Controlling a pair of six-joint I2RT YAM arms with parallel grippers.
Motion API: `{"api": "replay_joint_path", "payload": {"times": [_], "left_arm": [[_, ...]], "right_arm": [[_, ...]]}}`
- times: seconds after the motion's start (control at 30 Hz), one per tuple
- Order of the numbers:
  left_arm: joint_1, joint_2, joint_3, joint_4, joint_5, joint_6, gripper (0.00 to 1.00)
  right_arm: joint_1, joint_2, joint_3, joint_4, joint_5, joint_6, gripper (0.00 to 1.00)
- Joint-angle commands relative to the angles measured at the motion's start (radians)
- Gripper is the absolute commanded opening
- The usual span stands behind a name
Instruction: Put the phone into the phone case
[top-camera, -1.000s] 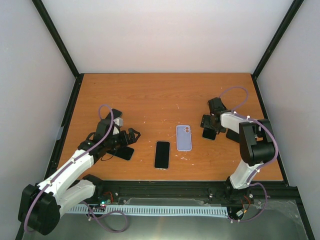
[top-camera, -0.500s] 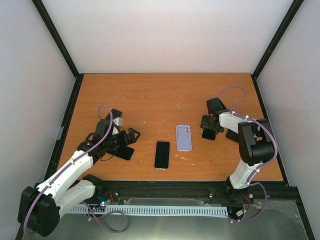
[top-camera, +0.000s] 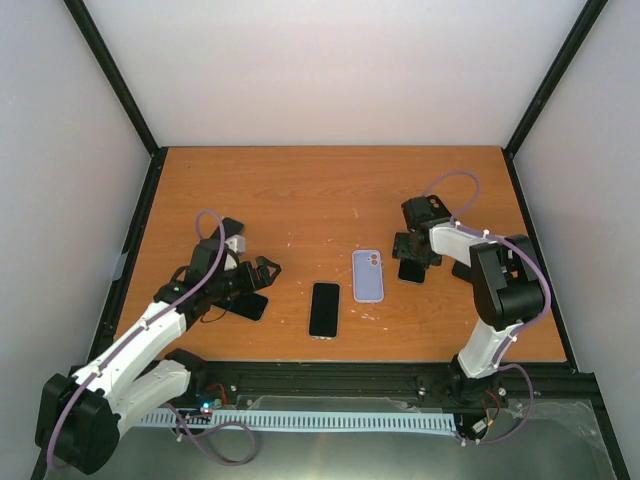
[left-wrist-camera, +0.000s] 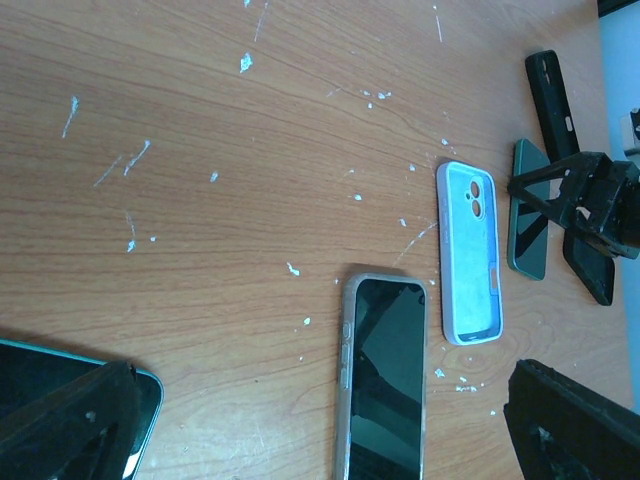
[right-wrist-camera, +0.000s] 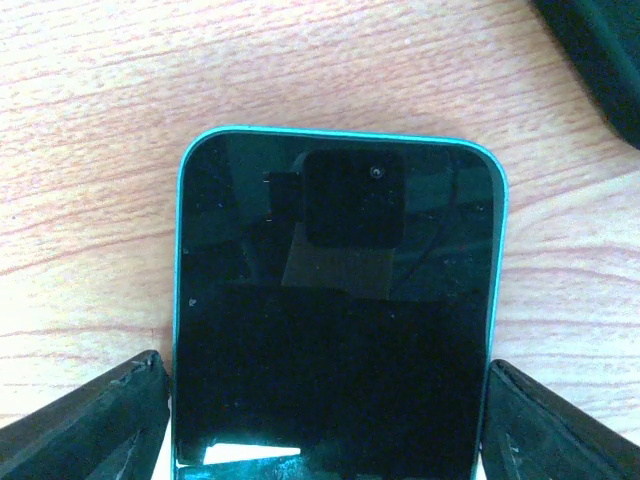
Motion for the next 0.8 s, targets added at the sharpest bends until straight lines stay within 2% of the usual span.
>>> {"api": "replay_joint_path", "payload": {"times": [0.0, 0.23, 0.53, 0.77], "left_arm": [[0.005, -0.023, 0.004, 0.004, -0.001, -0.009, 0.99], [0.006, -0.032, -0.005, 0.008, -0.002, -0.015, 1.0], [0.006, -0.017, -0.033, 0.04, 0.019, -0.023, 0.99], [0.006, -0.022, -0.04, 0.053, 0.023, -0.034, 0.99]], "right_arm": [[0.009, 0.052, -0.006, -0.055, -0.01, -0.008, 0.83], [0.017, 0.0, -0.028, -0.021, -0.058, -0.029, 0.71], [0.077, -0.139, -0.046, -0.04, -0.041, 0.008, 0.68], [0.18, -0.227, -0.061, 0.011, -0.012, 0.051, 0.67]]}}
